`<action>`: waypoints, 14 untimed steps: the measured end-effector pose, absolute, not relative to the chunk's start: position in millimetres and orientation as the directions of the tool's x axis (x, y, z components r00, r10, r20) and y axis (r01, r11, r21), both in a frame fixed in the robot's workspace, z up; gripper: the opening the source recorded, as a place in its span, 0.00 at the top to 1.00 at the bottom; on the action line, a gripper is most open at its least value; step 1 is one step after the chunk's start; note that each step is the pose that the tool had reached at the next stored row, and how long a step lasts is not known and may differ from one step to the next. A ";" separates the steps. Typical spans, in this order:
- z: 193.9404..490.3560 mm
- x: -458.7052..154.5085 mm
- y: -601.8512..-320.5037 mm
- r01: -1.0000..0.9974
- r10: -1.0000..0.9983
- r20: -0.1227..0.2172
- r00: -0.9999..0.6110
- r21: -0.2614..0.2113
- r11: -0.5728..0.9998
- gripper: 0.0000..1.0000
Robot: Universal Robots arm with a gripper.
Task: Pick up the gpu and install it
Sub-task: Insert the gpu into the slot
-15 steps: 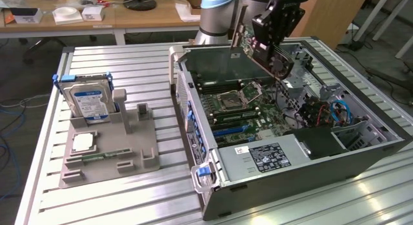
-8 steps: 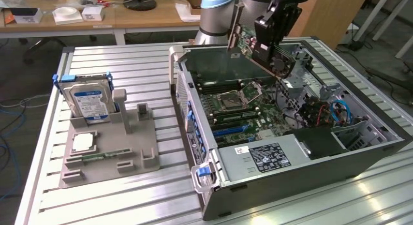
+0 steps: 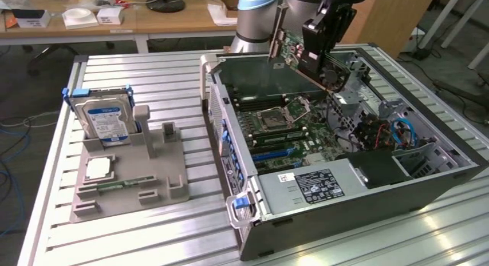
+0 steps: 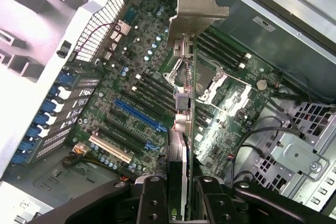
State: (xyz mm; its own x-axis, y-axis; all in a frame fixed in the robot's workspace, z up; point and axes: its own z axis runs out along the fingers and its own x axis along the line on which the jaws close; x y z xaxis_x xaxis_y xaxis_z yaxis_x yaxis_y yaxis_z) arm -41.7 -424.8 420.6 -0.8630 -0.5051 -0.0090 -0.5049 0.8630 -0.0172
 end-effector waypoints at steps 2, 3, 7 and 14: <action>420.6 -41.7 -424.8 -0.505 -0.505 -0.009 -0.863 -0.017 0.863 0.73; 420.6 -41.7 -424.8 -0.505 -0.505 -0.009 -0.863 -0.017 0.863 0.73; 420.6 -41.7 -424.8 -0.505 -0.505 -0.009 -0.863 -0.017 0.863 0.73; 420.6 -41.7 -424.8 -0.556 -0.556 -0.009 -0.831 -0.017 0.831 0.73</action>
